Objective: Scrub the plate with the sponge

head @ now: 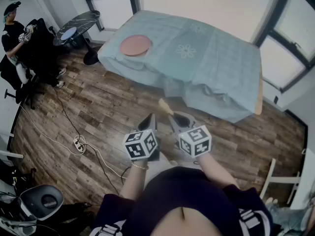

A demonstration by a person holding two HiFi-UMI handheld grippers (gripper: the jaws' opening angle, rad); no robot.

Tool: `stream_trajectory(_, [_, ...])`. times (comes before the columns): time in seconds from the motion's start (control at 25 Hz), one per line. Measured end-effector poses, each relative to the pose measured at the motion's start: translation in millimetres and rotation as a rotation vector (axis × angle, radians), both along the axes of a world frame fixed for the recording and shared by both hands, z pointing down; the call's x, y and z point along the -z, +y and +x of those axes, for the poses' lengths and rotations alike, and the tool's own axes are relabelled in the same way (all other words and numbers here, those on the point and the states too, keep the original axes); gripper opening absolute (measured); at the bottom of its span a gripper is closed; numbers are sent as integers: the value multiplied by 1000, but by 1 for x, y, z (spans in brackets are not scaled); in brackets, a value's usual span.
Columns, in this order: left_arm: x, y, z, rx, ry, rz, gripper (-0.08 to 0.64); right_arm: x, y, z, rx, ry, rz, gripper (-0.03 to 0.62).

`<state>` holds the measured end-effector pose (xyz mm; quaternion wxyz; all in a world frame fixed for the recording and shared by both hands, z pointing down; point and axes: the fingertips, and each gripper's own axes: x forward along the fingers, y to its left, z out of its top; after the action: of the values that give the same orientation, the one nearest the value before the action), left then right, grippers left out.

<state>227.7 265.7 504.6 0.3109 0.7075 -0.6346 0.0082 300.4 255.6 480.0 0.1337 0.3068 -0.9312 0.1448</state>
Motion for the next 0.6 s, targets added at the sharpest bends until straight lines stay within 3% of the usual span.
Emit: stream_trajectory(0.6, [-2, -7, -21, 10, 2, -31, 11, -9, -8, -29, 43, -20, -24, 35])
